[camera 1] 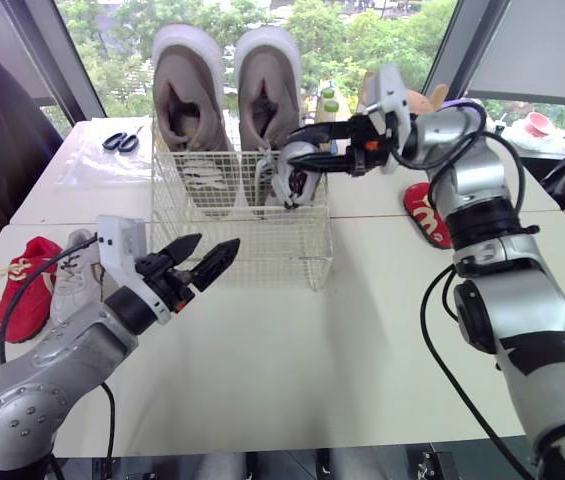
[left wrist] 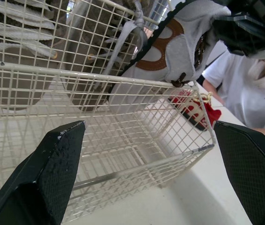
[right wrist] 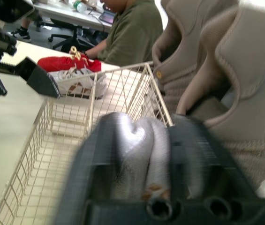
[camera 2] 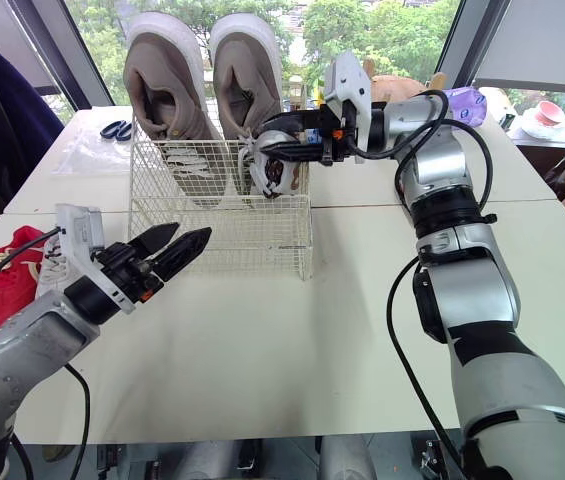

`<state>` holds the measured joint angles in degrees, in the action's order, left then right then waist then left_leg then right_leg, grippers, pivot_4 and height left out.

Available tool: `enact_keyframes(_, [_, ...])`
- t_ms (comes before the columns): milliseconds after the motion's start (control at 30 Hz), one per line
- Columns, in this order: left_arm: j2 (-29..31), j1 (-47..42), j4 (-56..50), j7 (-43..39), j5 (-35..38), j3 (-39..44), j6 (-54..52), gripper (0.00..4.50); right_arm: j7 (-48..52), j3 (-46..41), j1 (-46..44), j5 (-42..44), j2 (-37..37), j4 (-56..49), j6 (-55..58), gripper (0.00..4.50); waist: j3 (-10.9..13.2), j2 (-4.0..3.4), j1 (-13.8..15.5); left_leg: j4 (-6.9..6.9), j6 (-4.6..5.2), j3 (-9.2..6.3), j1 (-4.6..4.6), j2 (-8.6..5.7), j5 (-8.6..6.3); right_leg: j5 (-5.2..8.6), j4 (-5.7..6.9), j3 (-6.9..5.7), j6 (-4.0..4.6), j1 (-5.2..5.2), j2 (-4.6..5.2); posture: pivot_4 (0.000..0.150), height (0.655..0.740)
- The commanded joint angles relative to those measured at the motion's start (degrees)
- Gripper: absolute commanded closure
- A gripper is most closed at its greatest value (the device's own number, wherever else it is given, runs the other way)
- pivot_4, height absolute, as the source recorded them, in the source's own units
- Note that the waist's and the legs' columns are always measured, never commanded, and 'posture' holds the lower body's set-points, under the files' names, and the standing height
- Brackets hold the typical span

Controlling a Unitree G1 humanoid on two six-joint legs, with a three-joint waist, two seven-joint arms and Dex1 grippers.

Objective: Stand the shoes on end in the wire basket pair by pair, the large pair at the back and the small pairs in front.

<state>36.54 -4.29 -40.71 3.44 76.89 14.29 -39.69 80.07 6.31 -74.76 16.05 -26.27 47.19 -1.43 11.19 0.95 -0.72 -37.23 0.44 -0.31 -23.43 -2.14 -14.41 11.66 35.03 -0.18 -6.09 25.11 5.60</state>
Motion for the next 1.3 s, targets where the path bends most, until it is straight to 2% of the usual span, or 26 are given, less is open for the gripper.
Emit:
enact_keyframes(33, [0.84,-0.19,-0.27,-0.16,0.54,2.17,0.77,0.0,0.86,-2.93,-3.34,0.43,-1.79,-1.18,-0.11,0.21,0.0,0.0,-0.02,0.01,0.0,0.0,0.0,0.0,0.0,0.0,0.0,0.0,0.0,0.01,0.0,0.15,0.74])
enact_keyframes(233, [7.52,-0.39,2.41,-1.2,2.85,7.09,-1.74,0.0,2.87,-7.26,-2.96,6.46,-5.89,-12.68,11.97,0.21,0.01,-0.02,0.02,0.04,-0.01,-0.02,-0.01,0.01,0.0,0.0,0.01,0.0,0.01,0.05,0.01,0.15,0.74])
enact_keyframes(367, [13.41,-1.02,7.53,-2.62,7.59,15.19,-3.02,0.0,1.59,-11.07,-1.98,13.24,-8.7,-22.83,23.9,0.21,0.01,-0.02,-0.07,0.09,-0.01,-0.03,-0.02,0.03,-0.01,0.02,0.01,0.0,0.03,0.1,0.02,0.15,0.74])
enact_keyframes(433, [17.63,-1.57,12.39,-1.13,5.31,17.27,-5.35,0.0,1.92,-11.62,-0.7,16.46,-10.25,-28.58,30.0,0.1,0.02,-0.02,-0.03,0.1,-0.01,-0.03,-0.02,0.04,-0.01,0.03,0.03,-0.01,0.05,0.13,0.03,0.15,0.74])
enact_keyframes(533, [26.47,-3.67,23.76,2.77,-2.41,15.7,-12.27,0.0,2.55,-10.12,2.66,21.24,-12.17,-39.35,38.54,0.1,0.01,-0.03,-0.07,0.1,-0.01,-0.03,0.0,0.04,-0.01,0.05,0.06,-0.03,0.08,0.13,0.03,0.15,0.74])
enact_keyframes(667, [32.59,-11.84,34.95,4.46,-0.92,10.21,-24.32,0.0,4.96,-5.18,9.67,22.66,-15.47,-50.6,43.68,0.1,0.02,-0.03,-0.08,0.12,0.0,-0.04,0.0,0.04,-0.01,0.04,0.08,-0.07,0.05,0.13,-0.01,0.15,0.74])
enact_keyframes(767, [31.71,-19.9,40.68,2.51,-3.96,5.88,-28.17,0.0,5.51,-2.9,13.71,21.6,-17.02,-53.55,43.65,0.1,0.02,0.03,0.24,0.03,0.0,-0.03,-0.02,0.0,-0.01,-0.06,0.06,-0.11,-0.14,0.06,0.01,0.15,0.74])
enact_keyframes(867, [30.87,-27.91,46.31,-1.46,-10.34,-1.09,-31.88,0.0,4.28,-1.22,16.06,19.13,-17.14,-54.9,41.14,0.1,0.03,0.07,0.14,-0.01,0.0,-0.03,-0.02,-0.03,0.0,-0.07,0.08,-0.11,-0.16,0.05,0.02,0.15,0.74])
enact_keyframes(967, [28.45,-36.8,54.15,-6.49,-17.42,-8.02,-34.56,0.0,1.4,-2.5,17.52,21.23,-16.41,-57.18,43.39,0.1,0.02,0.08,0.12,0.05,-0.03,-0.02,-0.03,-0.02,0.01,-0.07,0.11,-0.11,-0.16,0.1,-0.01,0.15,0.74])
enact_keyframes(1133, [25.05,-45.62,64.77,-14.71,-27.11,-15.09,-38.01,0.0,-3.16,-4.37,19.82,22.71,-15.78,-59.77,44.63,0.1,0.03,0.12,-0.09,0.06,-0.07,0.01,-0.03,0.0,0.03,-0.07,0.14,-0.1,-0.16,0.14,-0.02,0.15,0.74])
enact_keyframes(1300, [21.42,-53.6,77.77,-24.14,-39.0,-22.69,-35.12,0.0,-6.68,-5.14,20.91,23.77,-14.9,-61.26,45.26,0.1,0.02,0.13,0.08,0.03,-0.06,0.01,-0.05,-0.02,0.04,-0.07,0.15,-0.11,-0.16,0.12,-0.02,0.15,0.74])
